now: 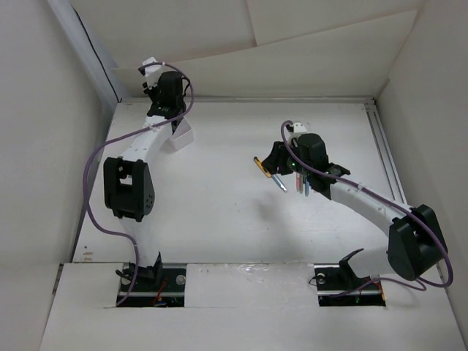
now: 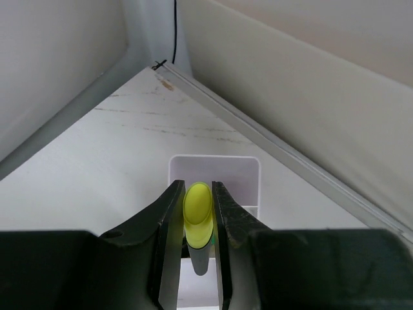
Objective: Sort the stationery into containers
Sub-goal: Place the pen in the storage box.
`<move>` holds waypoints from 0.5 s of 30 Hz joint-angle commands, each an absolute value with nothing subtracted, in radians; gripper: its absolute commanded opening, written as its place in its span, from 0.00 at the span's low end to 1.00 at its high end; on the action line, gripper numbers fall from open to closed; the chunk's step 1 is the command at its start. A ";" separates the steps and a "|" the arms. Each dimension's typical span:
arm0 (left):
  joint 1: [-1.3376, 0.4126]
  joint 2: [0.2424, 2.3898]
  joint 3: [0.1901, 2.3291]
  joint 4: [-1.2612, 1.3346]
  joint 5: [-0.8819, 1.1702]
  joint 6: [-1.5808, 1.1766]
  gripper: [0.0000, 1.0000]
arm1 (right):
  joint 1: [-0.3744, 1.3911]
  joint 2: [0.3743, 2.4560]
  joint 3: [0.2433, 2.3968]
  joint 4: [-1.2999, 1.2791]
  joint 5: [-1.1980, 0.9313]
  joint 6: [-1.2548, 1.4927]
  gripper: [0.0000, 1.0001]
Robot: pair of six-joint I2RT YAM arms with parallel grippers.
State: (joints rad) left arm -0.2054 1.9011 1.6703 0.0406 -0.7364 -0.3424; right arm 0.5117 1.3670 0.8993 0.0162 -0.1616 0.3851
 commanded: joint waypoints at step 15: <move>-0.199 1.965 1.623 0.264 -0.844 -0.201 0.00 | 0.508 1.342 0.884 0.092 -0.167 0.377 0.52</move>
